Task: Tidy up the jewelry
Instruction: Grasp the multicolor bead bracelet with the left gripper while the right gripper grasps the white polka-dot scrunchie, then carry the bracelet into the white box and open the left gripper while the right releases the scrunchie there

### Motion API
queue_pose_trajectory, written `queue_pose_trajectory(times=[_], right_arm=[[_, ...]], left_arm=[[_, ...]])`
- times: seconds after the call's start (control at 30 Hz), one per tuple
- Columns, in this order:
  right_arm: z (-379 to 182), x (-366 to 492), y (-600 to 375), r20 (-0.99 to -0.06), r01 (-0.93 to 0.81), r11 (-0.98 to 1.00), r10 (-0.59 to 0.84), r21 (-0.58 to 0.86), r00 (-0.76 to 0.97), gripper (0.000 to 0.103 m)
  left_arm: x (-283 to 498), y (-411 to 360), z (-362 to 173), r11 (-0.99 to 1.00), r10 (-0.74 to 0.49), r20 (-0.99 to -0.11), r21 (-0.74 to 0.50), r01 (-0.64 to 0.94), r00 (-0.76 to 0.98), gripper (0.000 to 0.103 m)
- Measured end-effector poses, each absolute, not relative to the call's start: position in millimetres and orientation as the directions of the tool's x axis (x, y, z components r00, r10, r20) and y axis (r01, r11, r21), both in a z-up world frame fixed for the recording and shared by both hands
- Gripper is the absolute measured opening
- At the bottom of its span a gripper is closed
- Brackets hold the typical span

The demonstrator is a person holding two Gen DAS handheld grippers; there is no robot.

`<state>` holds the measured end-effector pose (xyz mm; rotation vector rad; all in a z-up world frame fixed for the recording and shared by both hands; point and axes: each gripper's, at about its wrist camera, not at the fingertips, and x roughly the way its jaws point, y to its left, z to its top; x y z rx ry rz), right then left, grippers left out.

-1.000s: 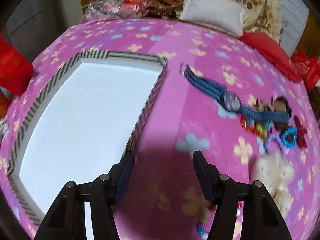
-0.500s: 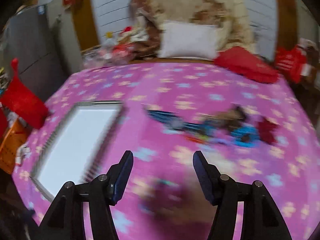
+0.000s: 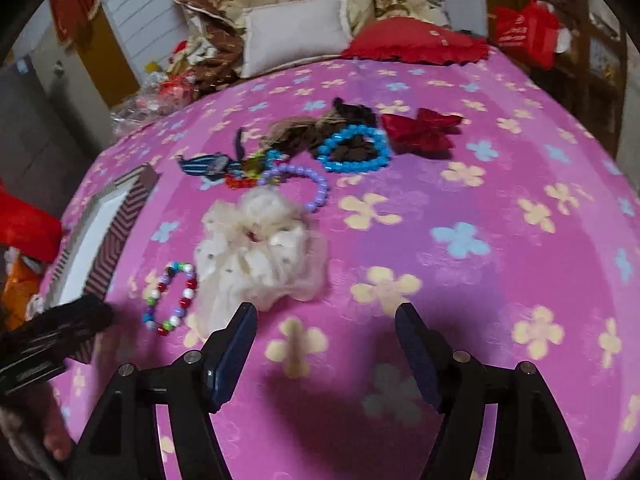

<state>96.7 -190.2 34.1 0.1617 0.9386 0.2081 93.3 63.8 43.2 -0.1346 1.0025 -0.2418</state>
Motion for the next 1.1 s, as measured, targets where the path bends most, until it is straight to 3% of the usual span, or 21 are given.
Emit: queue_pose_trajectory(times=[0.17,0.33,0.4,0.43,0.47,0.5,0.57,0.67,1.1], right_arm=[[24,115,-180,-0.772,-0.139,0.947,0.317,0.29,0.55,0.069],[8,134,-170,-0.785,-0.129,0.934,0.35,0.333,0.511,0.069],[6,137,-165,-0.788,-0.126,0.939,0.337,0.319,0.516,0.069],[6,138,-161,-0.788,-0.128,0.945,0.321,0.3,0.525,0.069],[6,139,-155,-0.793,-0.132,0.952,0.303,0.276,0.528,0.069],[6,140,-153,-0.796,-0.133,0.957,0.289,0.259,0.532,0.068],[6,141,-149,-0.805,-0.139,0.962,0.272,0.235,0.526,0.039],[11,138,-149,-0.811,-0.14,0.961,0.278,0.24,0.515,0.022],[86,84,-130,-0.746,-0.211,0.965,0.255,0.156,0.615,0.017]], left_arm=[[120,43,26,0.958,-0.284,-0.838,-0.228,0.172,0.467,0.069],[132,31,19,0.961,-0.262,-0.851,-0.191,0.198,0.454,0.055],[134,30,19,0.964,-0.254,-0.852,-0.184,0.192,0.458,0.036],[135,30,18,0.971,-0.226,-0.853,-0.158,0.178,0.47,0.011],[136,30,16,0.976,-0.202,-0.858,-0.136,0.17,0.472,0.008],[135,30,16,0.976,-0.204,-0.855,-0.137,0.171,0.477,0.008],[133,31,17,0.977,-0.198,-0.855,-0.134,0.163,0.479,0.008],[125,36,21,0.976,-0.211,-0.845,-0.152,0.157,0.492,0.008],[54,90,112,0.955,-0.293,-0.704,-0.25,0.161,0.647,0.008]])
